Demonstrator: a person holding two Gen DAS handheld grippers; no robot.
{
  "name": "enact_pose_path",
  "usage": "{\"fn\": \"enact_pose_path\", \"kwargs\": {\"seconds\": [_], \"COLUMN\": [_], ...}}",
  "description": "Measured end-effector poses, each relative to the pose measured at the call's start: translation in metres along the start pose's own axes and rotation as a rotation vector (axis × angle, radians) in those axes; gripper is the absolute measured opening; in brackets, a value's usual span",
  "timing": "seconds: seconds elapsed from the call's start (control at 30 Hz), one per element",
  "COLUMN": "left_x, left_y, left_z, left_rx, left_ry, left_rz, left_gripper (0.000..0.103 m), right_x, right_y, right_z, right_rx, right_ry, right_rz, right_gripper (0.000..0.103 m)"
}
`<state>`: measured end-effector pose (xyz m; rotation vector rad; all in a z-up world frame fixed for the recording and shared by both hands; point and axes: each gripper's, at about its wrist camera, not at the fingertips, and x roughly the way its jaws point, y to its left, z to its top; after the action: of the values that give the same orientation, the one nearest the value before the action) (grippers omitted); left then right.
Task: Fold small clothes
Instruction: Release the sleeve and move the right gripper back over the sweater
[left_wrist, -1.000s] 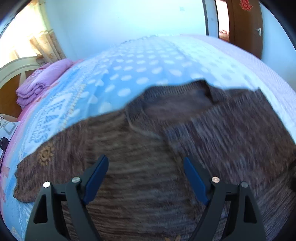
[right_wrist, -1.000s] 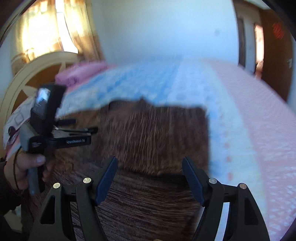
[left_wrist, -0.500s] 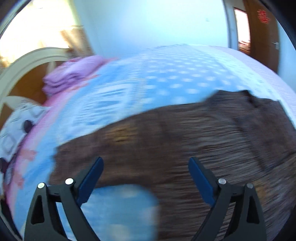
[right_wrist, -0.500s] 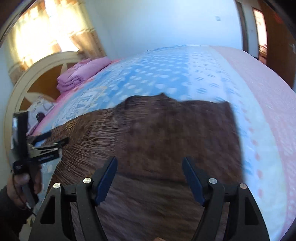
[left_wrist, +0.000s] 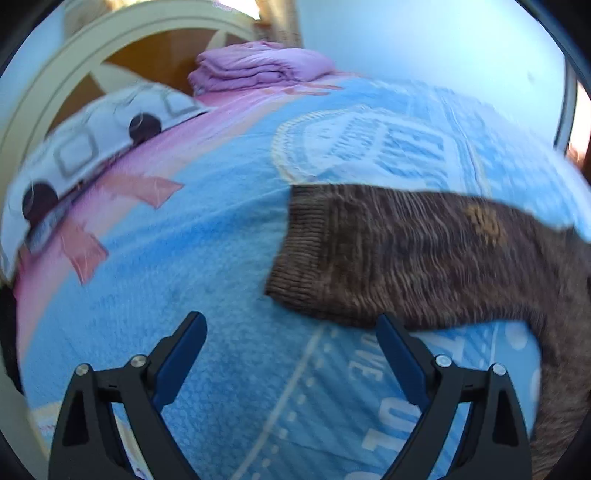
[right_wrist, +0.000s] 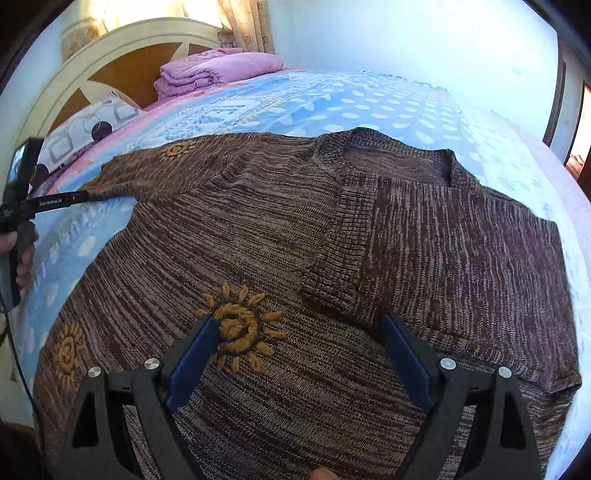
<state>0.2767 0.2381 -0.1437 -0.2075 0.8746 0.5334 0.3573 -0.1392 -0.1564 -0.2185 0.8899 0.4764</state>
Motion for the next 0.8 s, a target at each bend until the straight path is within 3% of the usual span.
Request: {"fn": "enact_pose_path", "kwargs": {"seconds": [0.13,0.37,0.47,0.5,0.53,0.57,0.6,0.8], "left_x": [-0.001,0.022,0.031,0.032,0.033,0.032,0.031,0.016], "left_y": [-0.001,-0.008,-0.004,-0.003,-0.003,-0.005,-0.007,-0.013], "left_z": [0.006,0.019,0.022,0.023,0.024,0.025,0.027,0.033], "left_rx": [-0.039,-0.044,-0.085,-0.094,-0.088,-0.078,-0.067,-0.067], "left_ry": [-0.024,-0.001,0.033,0.035,0.034,0.032,0.035,0.023], "left_rz": [-0.028,-0.007,-0.024,-0.036,-0.058,-0.073,-0.097,-0.134], "left_gripper": [0.095,0.073,0.070,0.066,0.050,0.026,0.013,0.012], "right_x": [-0.001,-0.004,-0.005,-0.008,-0.007,-0.008,-0.007,-0.007], "right_y": [0.006,0.004,0.004,0.004,0.004,0.004,0.004,0.003], "right_z": [-0.001,-0.004,-0.004,-0.006,-0.006,-0.006,-0.006,-0.005], "right_rx": [-0.011,-0.007,-0.005,-0.004,-0.005,-0.005,-0.005,0.000], "right_ry": [-0.006,-0.013,-0.017,-0.018,-0.017,-0.018,-0.018,-0.021], "right_rz": [-0.020,-0.019,-0.019,-0.020,-0.020,-0.020,-0.019,-0.017], "right_gripper": [0.091,0.091,0.091,0.091,0.091,0.091,0.091,0.091]}}
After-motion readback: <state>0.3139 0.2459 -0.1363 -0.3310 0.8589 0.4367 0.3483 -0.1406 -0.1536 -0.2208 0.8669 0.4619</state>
